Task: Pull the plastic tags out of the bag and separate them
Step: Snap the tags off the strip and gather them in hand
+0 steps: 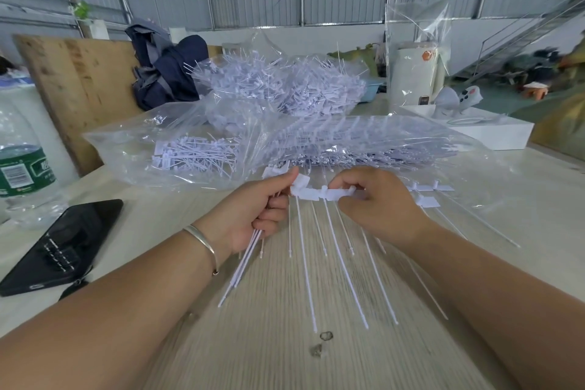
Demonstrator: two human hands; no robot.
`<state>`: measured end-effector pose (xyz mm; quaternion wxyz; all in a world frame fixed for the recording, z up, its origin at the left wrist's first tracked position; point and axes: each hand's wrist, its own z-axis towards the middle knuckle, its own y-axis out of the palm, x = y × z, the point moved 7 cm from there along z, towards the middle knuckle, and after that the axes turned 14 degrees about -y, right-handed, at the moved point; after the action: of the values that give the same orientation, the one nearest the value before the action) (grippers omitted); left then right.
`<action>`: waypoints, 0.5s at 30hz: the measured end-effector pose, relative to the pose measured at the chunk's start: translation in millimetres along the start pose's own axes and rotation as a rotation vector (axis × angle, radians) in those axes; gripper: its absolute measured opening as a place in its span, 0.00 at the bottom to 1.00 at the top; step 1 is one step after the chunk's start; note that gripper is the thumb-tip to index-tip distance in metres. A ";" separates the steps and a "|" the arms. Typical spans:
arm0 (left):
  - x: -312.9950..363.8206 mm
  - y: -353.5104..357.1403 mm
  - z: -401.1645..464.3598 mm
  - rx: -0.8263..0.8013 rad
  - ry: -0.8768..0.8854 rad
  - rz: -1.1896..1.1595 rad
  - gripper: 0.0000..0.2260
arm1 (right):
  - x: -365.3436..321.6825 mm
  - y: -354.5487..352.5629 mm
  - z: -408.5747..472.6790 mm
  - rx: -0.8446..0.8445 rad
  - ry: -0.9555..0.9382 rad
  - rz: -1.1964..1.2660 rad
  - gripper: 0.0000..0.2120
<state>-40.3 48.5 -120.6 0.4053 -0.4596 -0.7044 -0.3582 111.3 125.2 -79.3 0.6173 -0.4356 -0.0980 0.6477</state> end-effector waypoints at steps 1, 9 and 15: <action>0.8 0.2 -0.7 0.002 0.010 0.008 0.15 | -0.6 -0.5 0.0 0.003 0.001 -0.007 0.10; 0.7 -7.1 0.5 0.116 0.076 0.055 0.07 | -2.1 -8.1 -1.0 0.076 0.034 -0.045 0.10; 8.5 -10.1 -4.3 0.114 0.130 -0.011 0.11 | 2.8 -7.2 0.4 0.026 0.068 -0.116 0.12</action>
<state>-50.8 44.5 -112.5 0.4736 -0.4079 -0.6983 -0.3488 116.6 129.5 -75.6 0.6624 -0.4430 -0.0937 0.5969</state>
